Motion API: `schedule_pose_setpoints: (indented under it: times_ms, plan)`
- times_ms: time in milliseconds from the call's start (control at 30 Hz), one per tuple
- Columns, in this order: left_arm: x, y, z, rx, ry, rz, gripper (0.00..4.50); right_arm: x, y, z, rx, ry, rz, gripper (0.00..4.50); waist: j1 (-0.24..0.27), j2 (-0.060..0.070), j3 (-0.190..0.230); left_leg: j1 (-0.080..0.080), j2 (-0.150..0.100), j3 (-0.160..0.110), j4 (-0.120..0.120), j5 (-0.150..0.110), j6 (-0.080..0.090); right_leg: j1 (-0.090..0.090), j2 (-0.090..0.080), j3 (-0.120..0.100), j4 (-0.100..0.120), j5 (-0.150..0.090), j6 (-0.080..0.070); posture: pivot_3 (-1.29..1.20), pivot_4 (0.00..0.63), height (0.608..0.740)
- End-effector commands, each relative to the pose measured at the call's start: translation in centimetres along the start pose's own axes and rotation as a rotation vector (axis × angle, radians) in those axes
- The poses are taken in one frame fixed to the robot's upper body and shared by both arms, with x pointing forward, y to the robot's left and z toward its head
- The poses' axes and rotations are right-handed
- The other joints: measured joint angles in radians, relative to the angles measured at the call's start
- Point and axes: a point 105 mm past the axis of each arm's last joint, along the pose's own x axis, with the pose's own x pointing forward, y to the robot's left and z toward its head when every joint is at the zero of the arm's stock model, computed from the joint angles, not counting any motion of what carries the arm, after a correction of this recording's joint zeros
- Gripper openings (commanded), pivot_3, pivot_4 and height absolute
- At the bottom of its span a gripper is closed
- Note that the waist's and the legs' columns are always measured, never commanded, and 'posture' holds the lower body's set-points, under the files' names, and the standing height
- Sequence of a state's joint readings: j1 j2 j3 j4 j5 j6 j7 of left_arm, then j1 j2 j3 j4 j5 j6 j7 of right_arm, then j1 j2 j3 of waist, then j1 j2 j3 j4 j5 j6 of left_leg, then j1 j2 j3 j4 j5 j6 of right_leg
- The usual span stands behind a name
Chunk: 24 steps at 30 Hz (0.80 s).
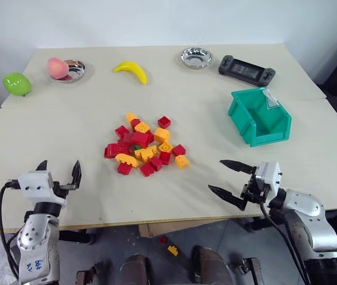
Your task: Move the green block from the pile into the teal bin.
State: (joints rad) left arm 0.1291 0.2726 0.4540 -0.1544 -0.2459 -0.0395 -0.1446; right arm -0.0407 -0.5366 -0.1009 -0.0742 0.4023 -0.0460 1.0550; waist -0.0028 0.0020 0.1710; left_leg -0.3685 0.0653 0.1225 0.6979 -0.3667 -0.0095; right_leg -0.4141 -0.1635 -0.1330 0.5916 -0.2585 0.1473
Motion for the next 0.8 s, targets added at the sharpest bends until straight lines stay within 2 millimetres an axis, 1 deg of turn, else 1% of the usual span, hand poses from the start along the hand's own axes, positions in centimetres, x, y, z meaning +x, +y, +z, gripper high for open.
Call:
schedule_pose_setpoints:
  times_ms: [33,100,133,167,200,267,333,367,400,433,467,500,533,600,633,700,800]
  plan:
    - [-0.1,0.7,1.9,0.001,-0.049,-0.007,4.50,-0.1,-0.8,1.3,-0.066,-0.048,-0.016,4.48,0.000,0.000,0.000,0.000,0.000,0.000,0.000,0.000,0.000,0.000,0.000,0.000,0.000,0.000,0.000,0.00,0.150,0.740]
    - [0.3,-0.4,3.2,-0.022,-0.098,-0.110,4.50,0.9,-0.6,2.1,-0.056,-0.082,0.012,4.48,0.000,0.000,0.000,0.000,0.000,0.000,0.000,0.000,0.000,0.000,0.000,0.000,0.001,0.000,0.000,0.00,0.150,0.740]
    - [0.5,-1.4,3.7,-0.018,-0.106,-0.198,4.50,1.5,-0.4,2.5,-0.052,-0.099,0.037,4.48,0.000,0.000,0.000,0.000,0.000,0.000,0.000,0.000,0.000,0.000,0.000,0.000,0.001,0.000,0.000,0.00,0.150,0.740]
    - [0.6,-2.8,4.2,-0.004,-0.098,-0.332,4.50,2.3,0.0,3.1,-0.054,-0.112,0.074,4.48,0.000,0.000,0.000,0.000,0.000,0.000,0.001,0.000,0.000,0.000,0.000,0.000,0.001,0.000,0.000,0.00,0.150,0.740]
    - [0.5,-3.8,4.3,0.008,-0.087,-0.422,4.50,2.9,0.2,3.5,-0.058,-0.118,0.098,4.48,0.000,0.000,0.000,0.000,0.000,0.000,0.001,0.000,0.000,0.000,0.000,0.000,0.001,0.000,-0.001,0.00,0.150,0.740]
    - [0.4,-5.4,4.8,0.020,-0.057,-0.611,4.50,3.7,0.6,4.4,-0.067,-0.128,0.154,4.10,0.001,0.000,0.000,0.000,0.000,0.000,0.001,0.000,0.000,-0.001,0.000,0.000,0.002,-0.001,-0.001,0.00,0.150,0.740]
    - [0.4,-6.3,5.5,0.049,-0.052,-0.755,4.50,4.2,0.3,5.3,-0.087,-0.138,0.168,3.64,0.000,0.000,0.000,0.000,0.000,0.000,0.000,0.000,0.000,-0.001,0.000,0.000,0.002,-0.001,-0.001,0.00,0.150,0.740]
    - [0.4,-6.5,5.8,0.057,-0.053,-0.795,4.50,4.3,0.2,5.6,-0.097,-0.141,0.168,3.30,0.000,0.000,0.000,0.000,0.000,0.000,0.000,0.000,0.000,-0.001,0.000,0.000,0.002,-0.001,-0.001,0.00,0.150,0.740]
    - [0.5,-7.0,6.4,0.058,-0.061,-0.865,4.20,4.2,-0.2,6.1,-0.111,-0.146,0.165,2.92,0.001,0.000,0.000,-0.001,0.000,0.000,0.000,0.000,0.000,-0.001,0.000,0.000,0.002,-0.001,-0.001,0.00,0.150,0.740]
    - [0.5,-7.5,6.8,0.059,-0.060,-0.934,4.10,4.2,-0.6,6.5,-0.126,-0.146,0.166,2.61,0.002,0.001,0.000,-0.001,0.000,0.000,0.000,0.000,0.000,-0.001,0.000,0.000,0.002,-0.001,-0.001,0.00,0.150,0.740]
    - [0.5,-8.0,7.1,0.073,-0.063,-0.994,3.90,4.0,-1.0,6.7,-0.140,-0.144,0.167,2.36,0.002,0.001,0.000,-0.001,0.000,0.000,0.000,0.000,0.000,-0.001,0.000,0.000,0.002,-0.001,-0.001,0.00,0.150,0.740]
    - [0.5,-8.5,7.3,0.089,-0.068,-1.049,3.57,3.8,-1.3,6.9,-0.150,-0.139,0.167,1.97,0.003,0.001,0.000,-0.001,0.000,0.000,0.000,0.000,-0.001,-0.001,0.000,0.000,0.002,-0.001,-0.001,0.00,0.150,0.740]
    - [0.4,-9.1,7.5,0.097,-0.067,-1.102,3.33,3.4,-1.6,6.9,-0.157,-0.126,0.165,1.70,0.004,0.001,0.000,-0.001,0.000,0.000,0.000,0.000,0.000,-0.001,0.000,0.000,0.002,-0.001,-0.001,0.00,0.150,0.740]
    - [0.3,-10.7,7.5,0.124,-0.071,-1.221,2.68,2.1,-2.3,6.4,-0.173,-0.079,0.160,1.00,0.004,0.001,0.000,-0.001,0.000,0.000,0.000,0.000,0.000,-0.001,0.000,0.000,0.001,-0.001,-0.001,0.00,0.150,0.740]
    - [0.2,-11.3,7.4,0.132,-0.070,-1.260,2.42,1.6,-2.5,6.3,-0.175,-0.063,0.153,0.70,0.005,0.001,0.000,-0.001,0.000,0.000,-0.001,0.000,-0.001,-0.001,0.000,0.000,0.001,-0.001,-0.001,0.00,0.150,0.740]
    - [0.2,-12.4,6.9,0.140,-0.066,-1.325,1.75,0.6,-3.1,6.4,-0.178,-0.046,0.124,0.02,0.002,0.001,0.000,-0.001,0.000,0.000,-0.001,0.000,-0.001,-0.001,0.000,0.000,0.000,-0.001,-0.001,0.00,0.150,0.740]
    - [0.4,-13.9,6.0,0.139,-0.058,-1.394,0.86,-0.5,-4.0,6.9,-0.156,-0.037,0.063,0.00,-0.001,0.001,0.000,-0.001,0.000,0.001,-0.001,0.000,-0.001,-0.001,0.000,-0.001,0.000,-0.001,-0.001,0.00,0.150,0.740]
